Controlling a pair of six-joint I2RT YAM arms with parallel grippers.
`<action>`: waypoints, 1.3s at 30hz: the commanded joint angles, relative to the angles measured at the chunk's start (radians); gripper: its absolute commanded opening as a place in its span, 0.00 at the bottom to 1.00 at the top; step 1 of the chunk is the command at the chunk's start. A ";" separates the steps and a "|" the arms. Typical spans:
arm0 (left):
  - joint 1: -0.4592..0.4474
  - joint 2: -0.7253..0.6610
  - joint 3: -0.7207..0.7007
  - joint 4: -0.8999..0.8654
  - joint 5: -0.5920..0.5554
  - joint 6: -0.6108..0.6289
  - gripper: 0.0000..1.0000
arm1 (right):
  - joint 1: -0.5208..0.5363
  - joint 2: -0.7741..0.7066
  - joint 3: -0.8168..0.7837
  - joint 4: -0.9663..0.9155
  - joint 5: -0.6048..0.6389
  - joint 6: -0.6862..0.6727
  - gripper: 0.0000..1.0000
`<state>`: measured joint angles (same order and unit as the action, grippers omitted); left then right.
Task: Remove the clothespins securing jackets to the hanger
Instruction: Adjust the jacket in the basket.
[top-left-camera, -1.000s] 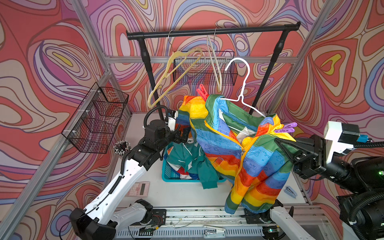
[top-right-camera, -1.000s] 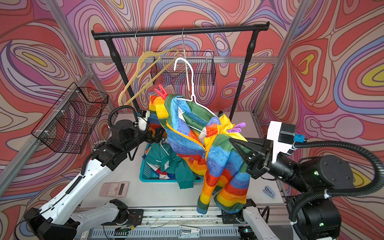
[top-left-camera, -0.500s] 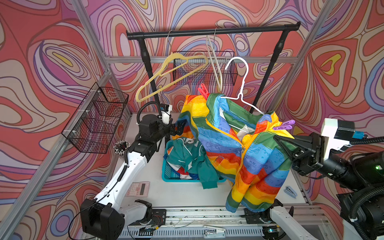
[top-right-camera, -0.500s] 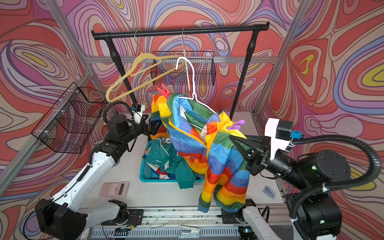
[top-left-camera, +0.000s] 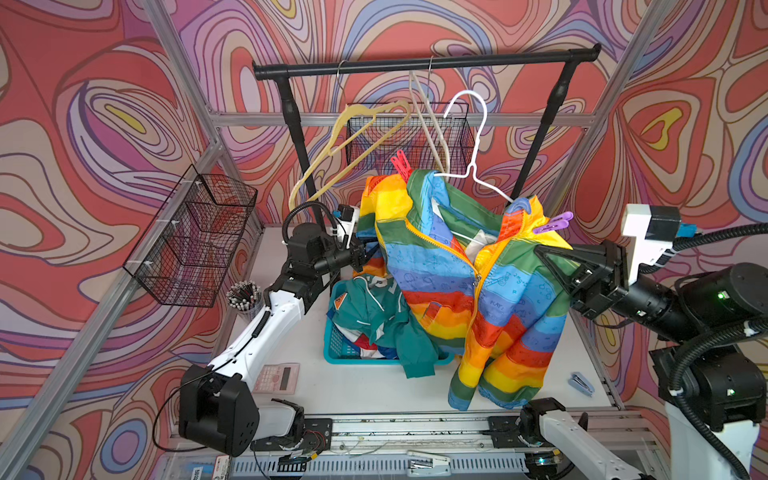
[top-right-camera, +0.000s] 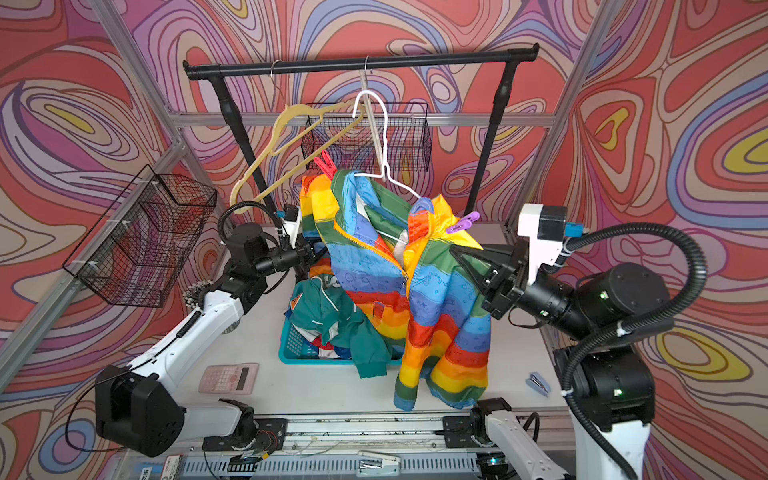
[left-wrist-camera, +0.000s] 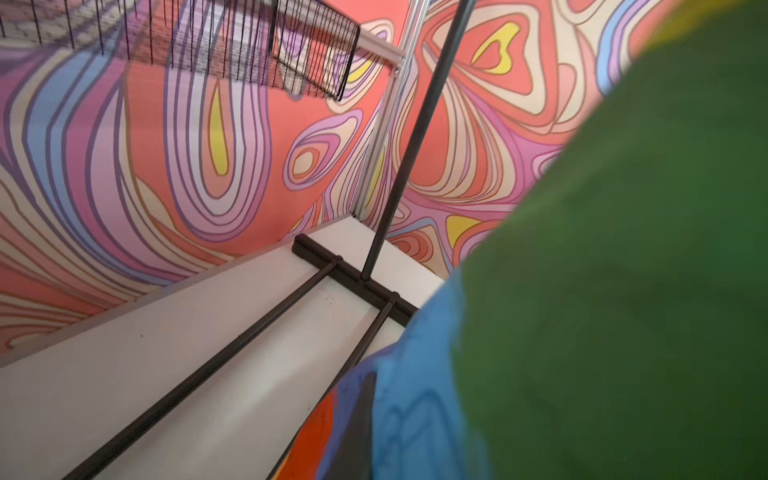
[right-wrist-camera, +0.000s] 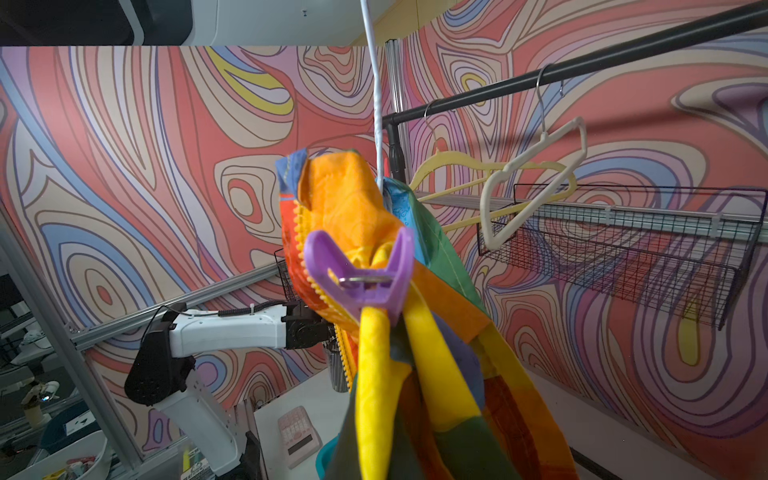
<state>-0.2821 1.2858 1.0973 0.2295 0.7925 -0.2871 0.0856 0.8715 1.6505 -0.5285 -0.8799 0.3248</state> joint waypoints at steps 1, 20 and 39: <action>0.000 -0.140 0.015 0.013 0.005 -0.014 0.00 | -0.003 0.028 0.021 0.239 0.009 0.104 0.00; 0.000 -0.461 -0.115 -0.290 -0.142 -0.027 0.00 | 0.116 0.186 -0.143 0.692 0.064 0.322 0.00; 0.001 -0.633 -0.436 -0.365 -0.420 -0.083 0.04 | 0.867 0.416 -0.215 0.637 0.761 -0.290 0.00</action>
<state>-0.2745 0.6624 0.6865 -0.1291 0.3931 -0.3290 0.9260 1.3163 1.4826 -0.1139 -0.2600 0.0971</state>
